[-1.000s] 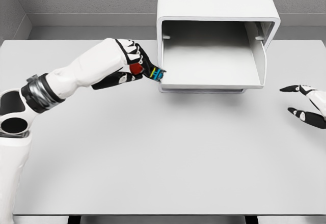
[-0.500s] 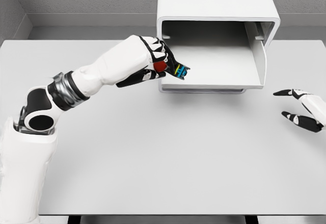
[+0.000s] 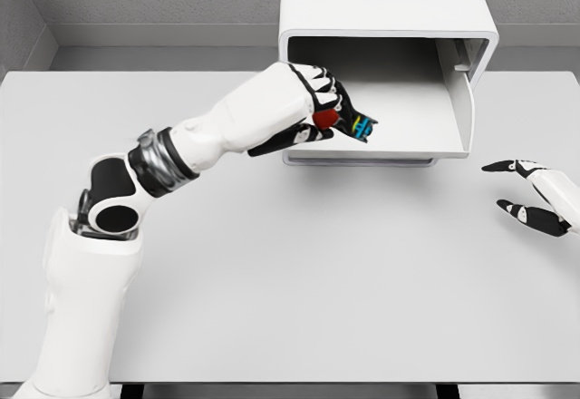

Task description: Slide open multi-storey tabletop storage cabinets and put open load switch and slide close multi-storey tabletop storage cabinets

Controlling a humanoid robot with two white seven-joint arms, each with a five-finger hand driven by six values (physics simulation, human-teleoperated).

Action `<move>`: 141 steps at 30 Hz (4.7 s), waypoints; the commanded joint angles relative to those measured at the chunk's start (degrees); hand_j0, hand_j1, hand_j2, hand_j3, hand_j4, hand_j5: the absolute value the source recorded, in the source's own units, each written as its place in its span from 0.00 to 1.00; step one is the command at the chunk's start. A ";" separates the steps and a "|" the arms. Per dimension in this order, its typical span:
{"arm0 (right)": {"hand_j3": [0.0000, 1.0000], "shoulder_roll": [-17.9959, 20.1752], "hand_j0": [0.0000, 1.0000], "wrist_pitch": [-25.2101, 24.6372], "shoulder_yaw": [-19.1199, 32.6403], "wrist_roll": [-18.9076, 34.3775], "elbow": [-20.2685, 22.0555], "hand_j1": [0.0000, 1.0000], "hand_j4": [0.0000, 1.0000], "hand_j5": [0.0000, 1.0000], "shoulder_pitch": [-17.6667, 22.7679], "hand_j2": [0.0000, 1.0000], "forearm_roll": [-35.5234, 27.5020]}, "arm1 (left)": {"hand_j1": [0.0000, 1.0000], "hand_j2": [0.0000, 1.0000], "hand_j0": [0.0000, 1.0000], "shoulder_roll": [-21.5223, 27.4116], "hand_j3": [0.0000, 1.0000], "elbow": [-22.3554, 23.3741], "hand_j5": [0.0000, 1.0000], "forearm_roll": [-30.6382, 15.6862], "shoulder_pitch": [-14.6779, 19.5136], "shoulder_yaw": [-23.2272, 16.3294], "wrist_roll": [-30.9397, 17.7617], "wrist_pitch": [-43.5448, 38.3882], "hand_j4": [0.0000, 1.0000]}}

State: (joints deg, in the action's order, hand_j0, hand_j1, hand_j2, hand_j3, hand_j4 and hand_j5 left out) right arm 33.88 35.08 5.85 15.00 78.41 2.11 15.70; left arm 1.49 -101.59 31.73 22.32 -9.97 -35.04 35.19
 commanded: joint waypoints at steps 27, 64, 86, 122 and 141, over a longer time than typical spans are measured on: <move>0.70 -0.04 0.70 -0.08 -0.22 -0.05 0.25 0.70 0.70 0.70 -0.09 0.70 -0.32 | 0.40 0.40 0.40 -1.49 0.40 5.26 0.40 7.56 3.25 -2.69 0.04 -0.19 0.40; 0.72 -0.04 0.72 -0.08 -0.22 -0.05 0.08 0.72 0.72 0.72 -0.26 0.72 -0.23 | 0.68 0.68 0.68 -1.49 0.68 7.02 0.68 10.02 6.07 -2.95 0.04 -0.19 0.68; 0.72 -0.04 0.72 -0.08 -0.22 0.03 0.25 0.72 0.72 0.72 -0.44 0.72 -0.23 | 1.00 1.00 1.00 -1.49 1.00 3.24 1.00 9.05 6.07 -2.34 0.04 -0.19 1.00; 0.72 -2.41 0.72 -0.08 -4.27 0.03 21.61 0.72 0.72 0.72 5.80 0.72 0.29 | 1.00 1.00 1.00 15.12 1.00 6.58 1.00 -13.19 -25.22 34.14 0.04 -0.19 1.00; 0.72 -2.50 0.72 -0.08 -8.22 0.03 19.85 0.72 0.72 0.72 0.44 0.72 2.05 | 1.00 1.00 1.00 15.12 1.00 6.58 1.00 -13.27 -25.31 34.14 0.04 -0.19 1.00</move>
State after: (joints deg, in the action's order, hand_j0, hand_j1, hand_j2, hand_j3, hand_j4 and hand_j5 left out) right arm 31.32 35.08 -1.96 15.06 98.23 2.37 18.13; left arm 16.60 -94.98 18.94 -2.99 24.16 -35.03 35.15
